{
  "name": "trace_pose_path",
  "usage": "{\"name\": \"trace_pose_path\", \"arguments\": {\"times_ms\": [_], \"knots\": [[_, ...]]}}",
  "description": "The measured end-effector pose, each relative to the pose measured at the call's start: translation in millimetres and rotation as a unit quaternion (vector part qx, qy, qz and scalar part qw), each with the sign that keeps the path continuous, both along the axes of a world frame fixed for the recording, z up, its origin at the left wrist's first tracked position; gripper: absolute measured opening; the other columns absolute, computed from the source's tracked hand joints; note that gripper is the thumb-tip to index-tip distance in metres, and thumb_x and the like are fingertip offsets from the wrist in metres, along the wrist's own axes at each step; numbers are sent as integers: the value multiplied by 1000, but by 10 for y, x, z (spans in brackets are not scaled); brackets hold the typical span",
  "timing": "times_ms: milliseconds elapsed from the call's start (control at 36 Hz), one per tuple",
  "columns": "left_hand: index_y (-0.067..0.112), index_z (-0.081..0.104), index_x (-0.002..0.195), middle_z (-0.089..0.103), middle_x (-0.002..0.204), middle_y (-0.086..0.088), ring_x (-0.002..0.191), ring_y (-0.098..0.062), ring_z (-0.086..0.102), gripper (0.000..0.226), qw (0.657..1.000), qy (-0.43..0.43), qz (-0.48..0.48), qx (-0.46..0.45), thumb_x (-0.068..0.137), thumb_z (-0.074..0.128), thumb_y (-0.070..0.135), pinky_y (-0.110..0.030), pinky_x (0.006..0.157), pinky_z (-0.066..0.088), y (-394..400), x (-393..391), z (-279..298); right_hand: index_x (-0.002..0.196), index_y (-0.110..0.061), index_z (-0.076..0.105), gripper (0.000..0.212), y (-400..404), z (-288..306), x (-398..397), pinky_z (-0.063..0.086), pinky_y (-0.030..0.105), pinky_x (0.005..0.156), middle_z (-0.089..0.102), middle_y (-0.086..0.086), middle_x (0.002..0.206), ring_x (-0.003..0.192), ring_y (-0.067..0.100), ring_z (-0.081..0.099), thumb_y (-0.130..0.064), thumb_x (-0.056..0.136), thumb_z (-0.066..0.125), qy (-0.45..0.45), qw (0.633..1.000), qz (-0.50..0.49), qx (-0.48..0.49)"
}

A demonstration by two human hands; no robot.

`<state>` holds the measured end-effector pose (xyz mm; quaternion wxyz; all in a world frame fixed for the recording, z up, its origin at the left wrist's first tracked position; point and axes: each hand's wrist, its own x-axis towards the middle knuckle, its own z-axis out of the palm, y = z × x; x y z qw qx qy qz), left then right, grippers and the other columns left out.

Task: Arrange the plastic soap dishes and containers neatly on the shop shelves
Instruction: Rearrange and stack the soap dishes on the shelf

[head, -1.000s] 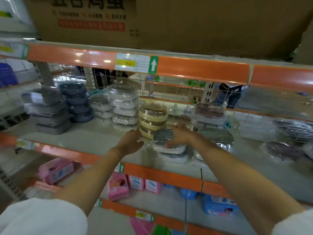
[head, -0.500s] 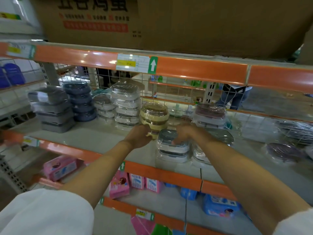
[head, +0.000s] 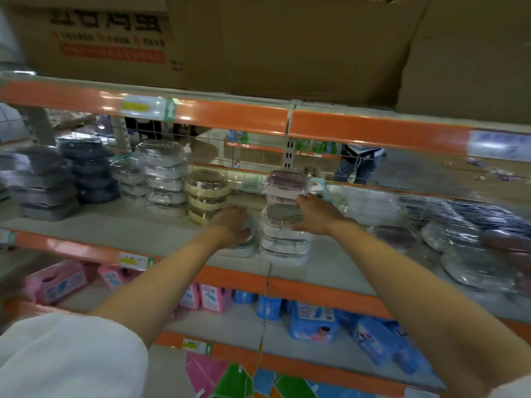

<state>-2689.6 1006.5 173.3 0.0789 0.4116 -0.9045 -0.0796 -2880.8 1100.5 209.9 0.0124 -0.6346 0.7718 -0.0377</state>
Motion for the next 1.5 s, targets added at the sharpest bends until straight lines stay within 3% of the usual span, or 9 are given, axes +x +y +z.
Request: {"name": "trace_pose_path", "arguments": {"times_ms": [83,556,889,1056,1139,1222,1306,1417,1500], "knots": [[16,54,124,57,129,-5,121,-24,51,37,1000,11,-16,14,94,51,37,-33,96,43,238,-312,-17,146,-8,29,73,385,-78,-242,41,40,103,33,13,150,133,31,39,-41,90,63,-14,1000,-26,2],[16,52,123,56,121,-5,111,-24,53,39,988,36,-132,65,91,57,37,-34,94,44,1631,-2120,-281,154,-19,13,90,2217,-473,-1802,35,41,108,28,10,152,138,31,28,-43,86,67,-74,979,-189,18],[5,46,133,55,122,-9,111,-25,55,50,958,77,-249,116,89,62,23,-28,88,44,1822,-3021,-417,138,-9,44,67,2555,-564,-2679,37,34,104,40,11,145,134,29,37,-32,82,74,-80,958,-274,19],[-8,53,116,57,112,-17,102,-31,57,39,951,81,-263,142,85,66,13,-33,84,46,1667,-3454,-428,146,-7,33,90,2464,-541,-3057,37,28,100,40,7,144,127,25,44,-24,73,83,-123,951,-282,37],[-15,47,116,59,107,-18,98,-29,58,52,952,77,-254,154,84,68,21,-27,71,41,1550,-3623,-455,143,2,34,85,2400,-547,-3215,33,26,103,47,15,139,129,27,44,-21,76,81,-101,952,-281,63],[-8,58,99,61,103,-24,99,-33,58,32,945,74,-279,154,86,69,19,-25,65,30,1576,-3737,-410,153,-6,13,100,2393,-561,-3244,13,34,118,9,15,159,147,30,11,-23,79,78,-86,951,-283,89],[-4,56,106,59,111,-25,106,-36,55,53,940,67,-288,168,81,73,39,-33,72,36,1603,-3863,-406,152,-22,19,108,2357,-685,-3420,18,49,118,12,9,158,145,38,15,-40,66,83,-70,963,-244,89],[7,35,141,43,141,-10,126,-26,45,94,940,17,-293,172,71,76,55,-27,89,38,1664,-4033,-424,154,-26,13,107,2374,-632,-3502,6,45,119,-5,7,162,148,32,0,-44,72,79,-149,948,-256,117],[12,17,151,24,154,-8,140,-25,27,107,937,-17,-307,166,72,77,52,-32,108,30,1759,-4083,-428,130,-46,34,94,2365,-549,-3537,21,37,116,26,-3,152,139,20,24,-71,49,76,-235,940,-229,95]]}}
